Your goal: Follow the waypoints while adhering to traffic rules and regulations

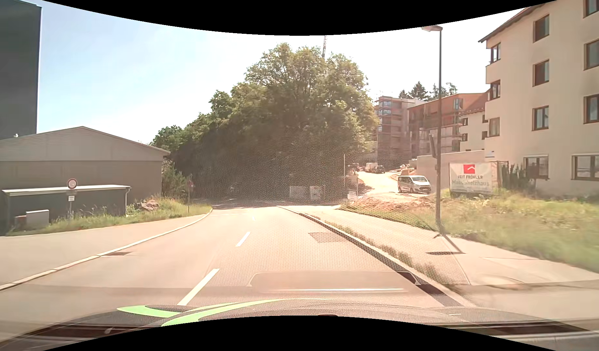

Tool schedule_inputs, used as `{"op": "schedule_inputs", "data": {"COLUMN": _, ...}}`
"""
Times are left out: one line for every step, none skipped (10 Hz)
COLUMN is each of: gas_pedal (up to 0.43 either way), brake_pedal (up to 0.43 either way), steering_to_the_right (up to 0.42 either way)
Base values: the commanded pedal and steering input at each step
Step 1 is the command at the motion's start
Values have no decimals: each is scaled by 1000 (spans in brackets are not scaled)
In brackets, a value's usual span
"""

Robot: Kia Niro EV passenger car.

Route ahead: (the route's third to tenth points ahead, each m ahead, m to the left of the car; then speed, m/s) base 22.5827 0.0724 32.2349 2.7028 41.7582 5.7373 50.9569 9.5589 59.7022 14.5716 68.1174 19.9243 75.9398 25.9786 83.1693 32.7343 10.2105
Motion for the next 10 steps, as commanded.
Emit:
{"op": "schedule_inputs", "data": {"gas_pedal": 0, "brake_pedal": 55, "steering_to_the_right": -40}}
{"op": "schedule_inputs", "data": {"gas_pedal": 0, "brake_pedal": 61, "steering_to_the_right": -39}}
{"op": "schedule_inputs", "data": {"gas_pedal": 0, "brake_pedal": 55, "steering_to_the_right": -39}}
{"op": "schedule_inputs", "data": {"gas_pedal": 0, "brake_pedal": 55, "steering_to_the_right": -41}}
{"op": "schedule_inputs", "data": {"gas_pedal": 0, "brake_pedal": 55, "steering_to_the_right": -43}}
{"op": "schedule_inputs", "data": {"gas_pedal": 0, "brake_pedal": 55, "steering_to_the_right": -44}}
{"op": "schedule_inputs", "data": {"gas_pedal": 0, "brake_pedal": 55, "steering_to_the_right": -44}}
{"op": "schedule_inputs", "data": {"gas_pedal": 0, "brake_pedal": 37, "steering_to_the_right": -44}}
{"op": "schedule_inputs", "data": {"gas_pedal": 0, "brake_pedal": 0, "steering_to_the_right": -42}}
{"op": "schedule_inputs", "data": {"gas_pedal": 0, "brake_pedal": 0, "steering_to_the_right": -40}}
